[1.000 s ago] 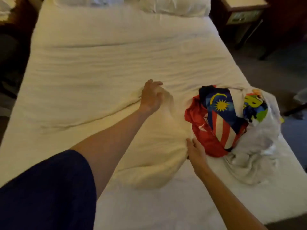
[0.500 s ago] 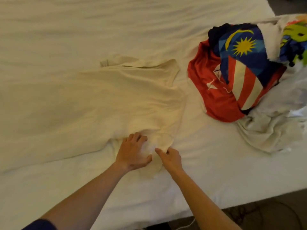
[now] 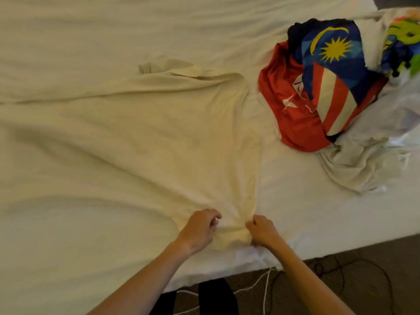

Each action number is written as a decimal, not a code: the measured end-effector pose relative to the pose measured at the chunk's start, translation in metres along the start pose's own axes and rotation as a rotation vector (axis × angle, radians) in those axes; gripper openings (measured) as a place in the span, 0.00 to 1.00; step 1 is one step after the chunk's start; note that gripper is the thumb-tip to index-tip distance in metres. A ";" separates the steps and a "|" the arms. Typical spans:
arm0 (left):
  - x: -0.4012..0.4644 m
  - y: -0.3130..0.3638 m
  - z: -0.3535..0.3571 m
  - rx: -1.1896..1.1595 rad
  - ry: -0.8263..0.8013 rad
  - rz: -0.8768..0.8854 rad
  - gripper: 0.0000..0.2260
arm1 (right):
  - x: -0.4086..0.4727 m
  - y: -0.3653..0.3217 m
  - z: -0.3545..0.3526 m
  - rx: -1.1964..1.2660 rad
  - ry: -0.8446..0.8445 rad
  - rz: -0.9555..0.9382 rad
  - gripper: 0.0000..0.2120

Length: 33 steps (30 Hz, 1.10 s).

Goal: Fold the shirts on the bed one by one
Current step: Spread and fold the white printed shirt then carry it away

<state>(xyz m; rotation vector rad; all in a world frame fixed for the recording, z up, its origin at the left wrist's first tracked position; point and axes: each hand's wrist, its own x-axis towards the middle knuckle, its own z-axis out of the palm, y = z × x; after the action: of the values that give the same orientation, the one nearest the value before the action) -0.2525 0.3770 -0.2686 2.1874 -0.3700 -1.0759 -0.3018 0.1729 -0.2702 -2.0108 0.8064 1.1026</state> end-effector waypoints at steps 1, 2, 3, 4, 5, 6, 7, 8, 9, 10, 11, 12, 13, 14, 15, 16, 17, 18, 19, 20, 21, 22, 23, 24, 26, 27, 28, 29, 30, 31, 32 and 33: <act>-0.003 -0.002 -0.001 -0.034 -0.014 -0.010 0.12 | -0.003 0.003 -0.003 -0.038 0.026 0.024 0.11; -0.006 -0.005 -0.005 -0.030 0.002 -0.020 0.12 | -0.007 0.000 -0.002 -0.060 0.091 0.054 0.08; -0.009 -0.011 -0.010 0.014 0.069 -0.023 0.12 | -0.010 -0.006 0.001 -0.094 0.203 0.077 0.06; -0.013 -0.019 -0.018 0.084 0.177 -0.017 0.13 | -0.011 -0.016 0.007 -0.161 0.369 0.066 0.15; -0.017 -0.029 -0.027 0.144 0.290 -0.011 0.13 | -0.012 -0.030 0.016 -0.232 0.516 0.019 0.25; -0.023 -0.039 -0.037 0.199 0.379 -0.009 0.14 | -0.013 -0.048 0.027 -0.262 0.633 -0.082 0.31; -0.028 -0.052 -0.047 0.260 0.435 -0.016 0.15 | -0.014 -0.065 0.039 -0.277 0.690 -0.237 0.32; -0.034 -0.066 -0.058 0.327 0.461 -0.027 0.17 | -0.015 -0.084 0.052 -0.290 0.680 -0.391 0.30; -0.041 -0.082 -0.068 0.398 0.474 -0.044 0.18 | -0.014 -0.100 0.069 -0.305 0.631 -0.535 0.27; -0.049 -0.099 -0.078 0.468 0.485 -0.063 0.19 | -0.013 -0.115 0.087 -0.328 0.555 -0.652 0.24; -0.059 -0.119 -0.088 0.536 0.494 -0.088 0.20 | -0.013 -0.130 0.106 -0.370 0.477 -0.749 0.22; -0.068 -0.138 -0.099 0.599 0.501 -0.117 0.21 | -0.012 -0.143 0.125 -0.422 0.405 -0.826 0.21; -0.077 -0.156 -0.110 0.656 0.510 -0.144 0.23 | -0.011 -0.155 0.141 -0.475 0.354 -0.881 0.21; -0.085 -0.173 -0.121 0.705 0.532 -0.170 0.23 | -0.009 -0.165 0.157 -0.518 0.327 -0.906 0.20; -0.091 -0.188 -0.133 0.741 0.561 -0.201 0.23 | -0.006 -0.174 0.169 -0.556 0.319 -0.908 0.20; -0.096 -0.202 -0.145 0.767 0.588 -0.237 0.22 | -0.003 -0.183 0.179 -0.595 0.324 -0.891 0.20; -0.099 -0.213 -0.157 0.787 0.603 -0.279 0.20 | 0.001 -0.191 0.187 -0.631 0.336 -0.863 0.19; -0.101 -0.222 -0.170 0.805 0.608 -0.314 0.19 | 0.005 -0.199 0.193 -0.658 0.352 -0.843 0.19; -0.103 -0.230 -0.182 0.817 0.600 -0.343 0.17 | 0.008 -0.206 0.197 -0.675 0.368 -0.829 0.19; -0.103 -0.237 -0.193 0.817 0.575 -0.368 0.16 | 0.011 -0.211 0.200 -0.685 0.367 -0.830 0.19; -0.104 -0.243 -0.204 0.807 0.538 -0.385 0.16 | 0.014 -0.217 0.203 -0.688 0.360 -0.842 0.19; -0.104 -0.248 -0.214 0.791 0.516 -0.383 0.15 | 0.017 -0.223 0.204 -0.668 0.352 -0.849 0.19; -0.104 -0.252 -0.224 0.764 0.511 -0.363 0.14 | 0.018 -0.230 0.203 -0.625 0.344 -0.847 0.18; -0.105 -0.254 -0.232 0.731 0.518 -0.330 0.13 | 0.018 -0.236 0.201 -0.578 0.336 -0.837 0.17; -0.112 -0.253 -0.244 0.674 0.580 -0.225 0.11 | 0.013 -0.244 0.196 -0.494 0.365 -0.871 0.12; -0.118 -0.254 -0.245 0.662 0.639 -0.178 0.11 | 0.008 -0.244 0.195 -0.458 0.396 -0.921 0.10; -0.126 -0.256 -0.244 0.666 0.694 -0.141 0.12 | 0.002 -0.241 0.195 -0.440 0.422 -0.968 0.09; -0.136 -0.260 -0.239 0.685 0.717 -0.120 0.12 | -0.003 -0.237 0.196 -0.444 0.430 -0.996 0.10; -0.147 -0.267 -0.232 0.711 0.710 -0.111 0.13 | -0.008 -0.233 0.198 -0.474 0.406 -1.006 0.11; -0.158 -0.276 -0.223 0.735 0.681 -0.113 0.13 | -0.011 -0.229 0.201 -0.529 0.349 -0.989 0.11; -0.169 -0.284 -0.215 0.750 0.629 -0.132 0.14 | -0.011 -0.227 0.204 -0.600 0.265 -0.940 0.11; -0.179 -0.291 -0.210 0.759 0.571 -0.169 0.15 | -0.009 -0.225 0.206 -0.662 0.180 -0.882 0.11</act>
<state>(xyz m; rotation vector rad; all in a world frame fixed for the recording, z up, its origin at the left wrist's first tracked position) -0.2099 0.7760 -0.2646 3.1135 -0.3678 -0.3467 -0.2224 0.4674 -0.2822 -2.6047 -0.4602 0.6880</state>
